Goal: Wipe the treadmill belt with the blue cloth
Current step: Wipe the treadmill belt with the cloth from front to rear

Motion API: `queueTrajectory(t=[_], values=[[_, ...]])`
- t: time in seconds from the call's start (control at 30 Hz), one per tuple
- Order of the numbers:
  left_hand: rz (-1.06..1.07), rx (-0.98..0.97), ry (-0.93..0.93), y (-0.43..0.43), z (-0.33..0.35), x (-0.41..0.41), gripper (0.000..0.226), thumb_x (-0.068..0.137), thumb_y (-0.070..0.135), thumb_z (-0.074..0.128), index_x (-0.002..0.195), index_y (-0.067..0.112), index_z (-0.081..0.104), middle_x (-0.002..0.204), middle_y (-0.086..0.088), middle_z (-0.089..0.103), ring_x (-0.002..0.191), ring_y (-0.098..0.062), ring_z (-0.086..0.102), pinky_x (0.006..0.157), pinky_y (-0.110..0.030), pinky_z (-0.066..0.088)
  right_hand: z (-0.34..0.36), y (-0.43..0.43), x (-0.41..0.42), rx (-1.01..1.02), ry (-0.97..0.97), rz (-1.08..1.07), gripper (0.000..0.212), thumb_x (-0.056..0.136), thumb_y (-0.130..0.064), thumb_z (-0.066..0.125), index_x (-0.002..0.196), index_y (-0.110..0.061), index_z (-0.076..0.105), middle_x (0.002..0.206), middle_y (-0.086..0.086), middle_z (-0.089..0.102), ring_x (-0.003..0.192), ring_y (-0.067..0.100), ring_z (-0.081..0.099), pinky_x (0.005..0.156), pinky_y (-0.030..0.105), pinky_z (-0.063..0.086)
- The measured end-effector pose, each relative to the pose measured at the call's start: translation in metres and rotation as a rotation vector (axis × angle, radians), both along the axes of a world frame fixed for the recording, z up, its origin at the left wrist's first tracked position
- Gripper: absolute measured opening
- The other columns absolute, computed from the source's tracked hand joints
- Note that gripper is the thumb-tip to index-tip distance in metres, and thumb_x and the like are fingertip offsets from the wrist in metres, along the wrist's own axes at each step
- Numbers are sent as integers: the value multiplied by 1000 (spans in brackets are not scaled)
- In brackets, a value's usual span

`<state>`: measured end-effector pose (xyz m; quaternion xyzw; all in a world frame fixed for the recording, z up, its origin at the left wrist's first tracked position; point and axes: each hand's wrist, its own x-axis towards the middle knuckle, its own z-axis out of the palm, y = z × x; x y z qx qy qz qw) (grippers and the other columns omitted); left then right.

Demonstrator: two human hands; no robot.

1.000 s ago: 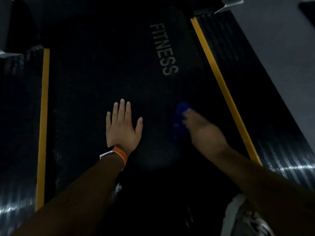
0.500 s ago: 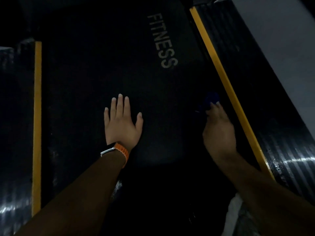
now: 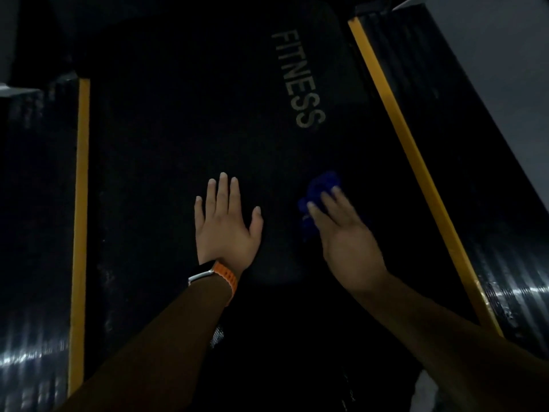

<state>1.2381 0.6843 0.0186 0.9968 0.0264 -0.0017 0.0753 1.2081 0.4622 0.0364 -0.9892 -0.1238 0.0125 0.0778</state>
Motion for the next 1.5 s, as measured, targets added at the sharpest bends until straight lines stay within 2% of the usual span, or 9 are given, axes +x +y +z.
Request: queueTrajectory(t=[0.17,0.37,0.5,0.67,0.87,1.07,1.27,1.4,1.5], values=[[1,-1,-10,0,-1,1,74,103,58,23,163,15,20,172,-5,13,160,-23,6,129,-50,6,3,-79,82,-31,-56,-10,56,87,-1,49,142,-10,48,140,11,55,138,26,42,112,39,39],[7,-3,-10,-1,-2,0,74,103,57,23,163,14,22,172,-5,13,160,-22,5,129,-50,7,-3,9,81,-224,74,-22,71,90,-12,39,147,-1,0,162,14,15,151,30,5,123,45,7],[9,6,10,-1,0,2,74,103,58,21,164,15,19,173,-4,10,160,-21,3,129,-49,6,15,-8,101,59,76,203,64,92,-3,47,152,-19,30,159,4,29,149,19,17,123,36,12],[-1,3,-12,-1,-3,2,74,103,57,23,163,14,22,172,-5,14,160,-22,6,129,-50,8,14,-24,148,154,-94,-418,49,89,0,54,137,-9,51,137,13,55,134,28,44,110,37,39],[-6,-3,-8,-2,-2,3,74,102,56,23,163,14,22,172,-5,12,160,-22,5,129,-51,9,11,44,138,118,56,336,65,85,5,56,144,-18,46,150,4,45,142,20,35,118,40,29],[-12,2,7,0,-6,3,74,103,58,22,164,15,17,173,-4,9,160,-21,2,129,-49,3,16,-1,194,84,-54,-343,55,94,-2,47,147,-8,38,151,16,40,143,30,31,118,40,28],[-8,15,23,0,-2,3,74,103,56,23,164,15,19,173,-4,10,160,-21,2,129,-49,7,20,41,181,64,43,350,66,87,6,53,147,-18,41,153,4,40,144,21,31,119,33,20],[-20,9,7,0,-5,4,74,103,57,23,163,15,18,173,-5,11,160,-21,2,129,-49,6,21,-33,234,187,-26,-248,48,90,-2,54,137,-16,54,136,15,55,123,35,53,109,42,41],[-11,4,6,0,-6,2,73,103,56,26,163,13,22,172,-6,13,160,-22,5,129,-50,9,12,27,188,259,-6,-115,50,89,2,53,136,-16,56,138,10,55,127,28,51,112,35,35]])
